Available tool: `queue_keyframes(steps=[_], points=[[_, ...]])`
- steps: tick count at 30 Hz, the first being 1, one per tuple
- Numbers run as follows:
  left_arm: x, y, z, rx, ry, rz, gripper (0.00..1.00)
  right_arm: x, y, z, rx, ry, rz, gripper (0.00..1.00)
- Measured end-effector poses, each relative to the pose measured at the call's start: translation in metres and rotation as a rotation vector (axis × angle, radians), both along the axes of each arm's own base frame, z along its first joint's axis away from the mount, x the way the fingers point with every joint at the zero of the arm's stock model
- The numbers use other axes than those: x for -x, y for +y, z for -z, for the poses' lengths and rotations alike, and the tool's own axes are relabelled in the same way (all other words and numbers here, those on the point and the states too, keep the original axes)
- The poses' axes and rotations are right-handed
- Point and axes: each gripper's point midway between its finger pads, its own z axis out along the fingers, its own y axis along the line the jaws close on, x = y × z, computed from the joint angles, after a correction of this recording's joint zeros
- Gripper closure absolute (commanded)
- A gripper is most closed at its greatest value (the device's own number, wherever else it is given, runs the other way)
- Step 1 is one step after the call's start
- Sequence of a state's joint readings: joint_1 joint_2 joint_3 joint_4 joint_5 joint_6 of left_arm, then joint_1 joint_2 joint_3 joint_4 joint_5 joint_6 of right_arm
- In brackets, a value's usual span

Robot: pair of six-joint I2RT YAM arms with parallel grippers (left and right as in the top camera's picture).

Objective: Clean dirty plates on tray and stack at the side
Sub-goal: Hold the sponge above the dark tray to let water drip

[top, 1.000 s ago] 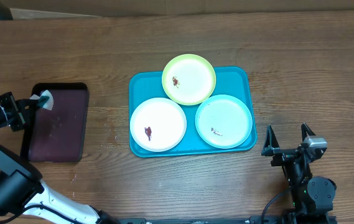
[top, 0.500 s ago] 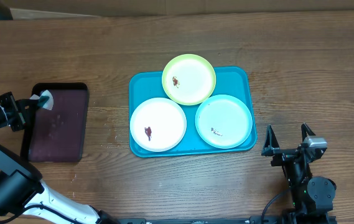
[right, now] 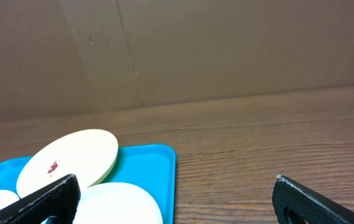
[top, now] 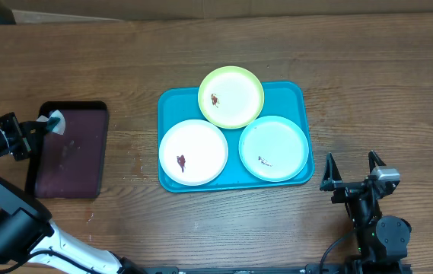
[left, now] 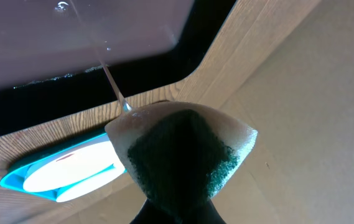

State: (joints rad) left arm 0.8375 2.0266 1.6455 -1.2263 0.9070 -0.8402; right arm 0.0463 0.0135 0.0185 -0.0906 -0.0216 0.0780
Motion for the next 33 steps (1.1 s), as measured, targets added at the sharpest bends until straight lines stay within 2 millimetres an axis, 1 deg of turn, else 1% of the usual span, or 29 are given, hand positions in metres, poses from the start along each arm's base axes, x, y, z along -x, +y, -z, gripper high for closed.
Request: queue_keyframes(steps=[18, 25, 27, 33], points=[[0.0, 0.0, 0.0, 0.0, 0.0, 0.0, 0.96, 0.0, 0.0, 0.0, 0.0, 0.0, 0.0, 0.0], [-0.001, -0.003, -0.001, 0.008, -0.001, 0.006, 0.96, 0.0, 0.0, 0.0, 0.0, 0.0, 0.0, 0.0], [-0.004, -0.005, -0.005, 0.029, -0.025, 0.005, 0.96, 0.0, 0.0, 0.0, 0.0, 0.0, 0.0, 0.0], [-0.017, -0.016, -0.034, 0.163, -0.168, -0.003, 0.96, 0.0, 0.0, 0.0, 0.0, 0.0, 0.0, 0.0]])
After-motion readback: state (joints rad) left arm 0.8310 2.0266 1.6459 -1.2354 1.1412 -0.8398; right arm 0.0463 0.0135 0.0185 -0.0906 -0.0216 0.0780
